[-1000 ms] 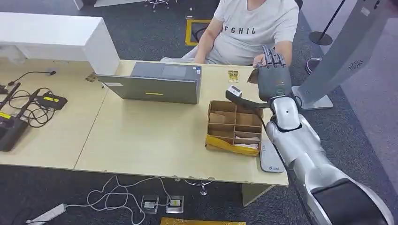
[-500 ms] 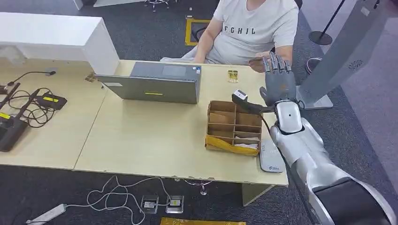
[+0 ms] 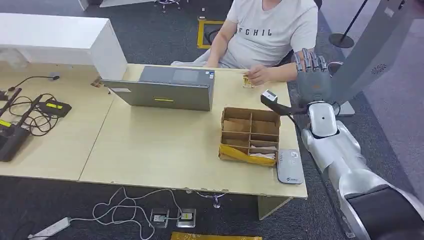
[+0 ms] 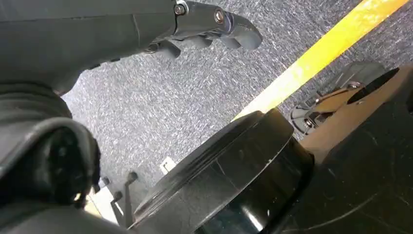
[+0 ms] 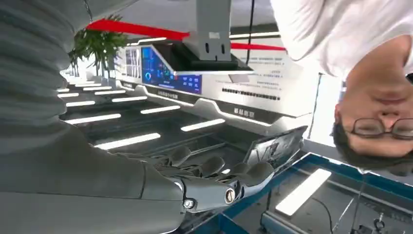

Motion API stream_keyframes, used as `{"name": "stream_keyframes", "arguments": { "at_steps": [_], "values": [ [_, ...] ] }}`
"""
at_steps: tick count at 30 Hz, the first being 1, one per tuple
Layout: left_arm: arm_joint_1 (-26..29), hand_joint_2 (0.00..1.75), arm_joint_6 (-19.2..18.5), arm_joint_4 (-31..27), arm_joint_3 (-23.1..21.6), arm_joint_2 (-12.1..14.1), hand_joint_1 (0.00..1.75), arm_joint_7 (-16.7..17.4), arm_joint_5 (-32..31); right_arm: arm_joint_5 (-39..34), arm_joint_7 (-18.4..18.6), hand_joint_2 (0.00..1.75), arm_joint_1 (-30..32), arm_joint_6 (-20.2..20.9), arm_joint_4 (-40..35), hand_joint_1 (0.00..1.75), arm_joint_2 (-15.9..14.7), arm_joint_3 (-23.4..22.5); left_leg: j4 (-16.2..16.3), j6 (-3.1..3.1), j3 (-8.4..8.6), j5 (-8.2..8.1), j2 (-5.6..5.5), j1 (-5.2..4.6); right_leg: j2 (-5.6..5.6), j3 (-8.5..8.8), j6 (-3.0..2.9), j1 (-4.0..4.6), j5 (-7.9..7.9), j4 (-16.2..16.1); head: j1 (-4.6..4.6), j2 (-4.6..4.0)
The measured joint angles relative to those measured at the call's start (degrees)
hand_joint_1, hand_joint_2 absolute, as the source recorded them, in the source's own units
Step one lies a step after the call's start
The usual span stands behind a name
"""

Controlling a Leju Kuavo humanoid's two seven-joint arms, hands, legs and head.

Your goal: Pass the card to the sensor for recognition and then transmit it.

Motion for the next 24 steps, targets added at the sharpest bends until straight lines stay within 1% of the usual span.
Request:
{"name": "stream_keyframes", "arguments": {
  "at_steps": [2, 4, 9, 14, 16, 20, 22, 24],
  "values": [
    [0.1, 0.00, -0.2, 0.0, 0.0, 0.0, 0.00, 0.0, 0.4, -0.5, -0.6, 1.75, -0.8, 0.4, 0.2, 0.00, -2.1, -0.3, 0.0, 0.00, 0.02, 0.00, -0.01, -0.02, -0.01, -0.02, 0.01, -0.02, 0.00, 0.0, 0.00, 0.00],
    [0.3, 0.00, -0.6, 0.0, 0.0, 0.0, 0.00, 0.0, 0.9, -1.1, -0.9, 1.75, -1.8, 1.0, 0.2, 0.00, -4.8, -1.2, 0.0, 0.01, 0.01, 0.00, -0.05, -0.04, -0.06, -0.03, 0.01, -0.04, 0.01, 0.0, 0.00, 0.00],
    [1.3, 0.00, -1.1, 0.0, 0.0, 0.0, 0.00, 0.0, 2.6, -3.0, -3.1, 1.75, -4.4, 4.3, 0.7, 0.00, -14.3, -4.2, 0.0, 0.07, -0.05, -0.05, -0.08, -0.10, -0.08, -0.03, 0.04, -0.11, 0.02, -0.1, 0.00, 0.00],
    [1.8, 0.00, -1.1, 0.0, 0.0, 0.0, 0.00, -0.2, 3.7, -4.7, -3.6, 1.75, -5.3, 7.3, 1.7, 0.00, -23.6, -7.2, 0.1, 0.12, -0.04, -0.09, -0.09, -0.10, -0.09, -0.03, 0.05, -0.11, 0.02, -0.1, 0.00, 0.00],
    [2.0, 0.00, -0.7, 0.0, 0.0, 0.2, 0.00, -0.2, 3.8, -5.4, -3.2, 1.75, -5.3, 9.0, 2.2, 0.00, -27.0, -8.2, 0.1, 0.12, -0.06, -0.10, -0.10, -0.10, -0.09, -0.08, 0.05, -0.11, 0.02, -0.1, -0.02, 0.00],
    [2.1, 0.00, 0.0, 0.0, 0.0, 0.4, 0.00, -0.2, 3.9, -7.4, -0.9, 1.75, -3.1, 14.1, 3.6, 0.00, -32.9, -10.4, 0.0, 0.12, -0.03, -0.13, -0.04, -0.07, -0.07, -0.06, 0.05, -0.07, 0.02, -0.1, -0.02, 0.00],
    [2.1, 0.00, 0.1, 0.0, 0.0, 0.5, 0.00, -0.2, 4.1, -10.4, -0.3, 1.75, 0.1, 14.9, 4.2, 0.00, -35.5, -11.7, 0.0, 0.15, -0.05, -0.15, -0.07, -0.04, -0.09, 0.02, 0.06, -0.04, 0.00, -0.1, 0.02, 0.00],
    [2.2, 0.00, 0.1, 0.0, 0.0, 0.6, 0.00, -0.5, 4.4, -12.9, -0.2, 1.75, 3.2, 15.2, 4.7, 0.00, -37.1, -12.8, 0.0, 0.15, -0.07, -0.15, -0.04, -0.06, -0.08, -0.01, 0.06, -0.06, 0.00, -0.1, -0.02, 0.00]
  ]
}}
